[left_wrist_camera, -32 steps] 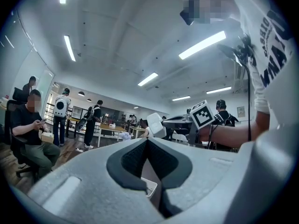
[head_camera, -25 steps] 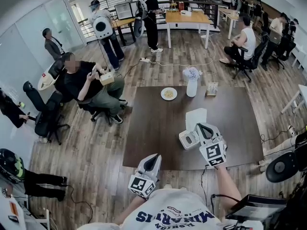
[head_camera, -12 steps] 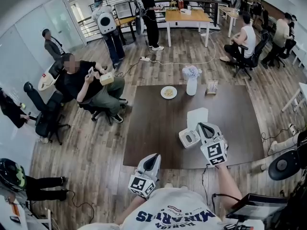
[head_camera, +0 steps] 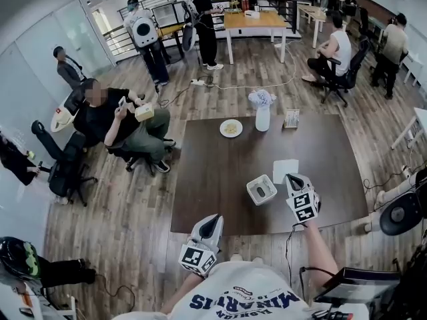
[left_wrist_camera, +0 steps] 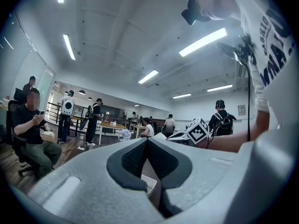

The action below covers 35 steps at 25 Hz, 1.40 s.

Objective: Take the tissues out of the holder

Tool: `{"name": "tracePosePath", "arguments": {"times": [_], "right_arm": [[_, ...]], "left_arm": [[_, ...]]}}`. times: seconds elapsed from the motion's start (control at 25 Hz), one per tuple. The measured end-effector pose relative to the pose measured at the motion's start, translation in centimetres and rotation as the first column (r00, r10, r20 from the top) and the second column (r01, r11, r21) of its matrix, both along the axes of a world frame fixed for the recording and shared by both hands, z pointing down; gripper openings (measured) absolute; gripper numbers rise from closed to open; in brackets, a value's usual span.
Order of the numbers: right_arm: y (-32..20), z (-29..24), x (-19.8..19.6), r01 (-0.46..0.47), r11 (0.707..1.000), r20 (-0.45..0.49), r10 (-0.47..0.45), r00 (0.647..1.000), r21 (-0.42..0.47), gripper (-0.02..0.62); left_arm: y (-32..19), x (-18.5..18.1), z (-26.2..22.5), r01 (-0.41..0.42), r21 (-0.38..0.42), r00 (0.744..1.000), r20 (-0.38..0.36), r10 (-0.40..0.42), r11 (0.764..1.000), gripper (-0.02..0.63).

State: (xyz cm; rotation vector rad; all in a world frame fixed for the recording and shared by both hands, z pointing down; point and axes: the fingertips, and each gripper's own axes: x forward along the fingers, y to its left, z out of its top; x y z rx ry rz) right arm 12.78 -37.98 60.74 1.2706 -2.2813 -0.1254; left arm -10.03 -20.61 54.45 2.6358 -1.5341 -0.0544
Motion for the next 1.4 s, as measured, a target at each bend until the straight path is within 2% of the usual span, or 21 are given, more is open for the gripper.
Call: {"name": "tracePosePath", "arguments": {"times": [0.12, 0.24, 0.48, 0.68, 0.96, 1.12, 1.4], "right_arm": [[-0.8, 4.1, 2.1, -0.055, 0.995, -0.009, 0.055, 0.998, -0.079, 0.005], [-1.2, 8.5, 4.0, -0.114, 0.981, -0.093, 0.100, 0.991, -0.159, 0.004], [-1.5, 17.7, 6.8, -0.158, 0.939, -0.254, 0.080, 0.964, -0.305, 0.005], [-1.9, 23.6, 8.5, -0.207, 0.901, -0.328, 0.078, 0.941, -0.381, 0.005], [-1.3, 27.8, 10.1, -0.231, 0.860, -0.357, 0.062, 0.932, -0.454, 0.005], [-1.1, 29.6, 9.4, -0.204, 0.852, -0.398, -0.006, 0.917, -0.483, 0.005], [-1.7, 30.2, 9.5, -0.180, 0.834, -0.384, -0.041, 0.922, -0.521, 0.005]], "left_arm": [[0.0, 0.0, 0.3, 0.004, -0.006, 1.000, 0.005, -0.004, 1.000, 0.004], [0.2, -0.1, 0.3, 0.009, -0.014, 1.000, 0.011, -0.009, 1.000, 0.005], [0.2, -0.4, 0.1, 0.032, -0.028, 0.999, 0.019, -0.032, 0.999, 0.004], [-0.3, -1.3, 0.3, 0.062, -0.039, 0.998, 0.031, -0.061, 0.997, 0.003], [-0.2, -1.2, 0.7, 0.090, -0.051, 0.995, 0.039, -0.088, 0.995, 0.004], [-0.5, -0.7, 0.9, 0.088, -0.049, 0.996, 0.039, -0.086, 0.995, 0.003], [-0.8, 0.8, 0.9, 0.071, -0.043, 0.997, 0.032, -0.070, 0.997, 0.004]]}}
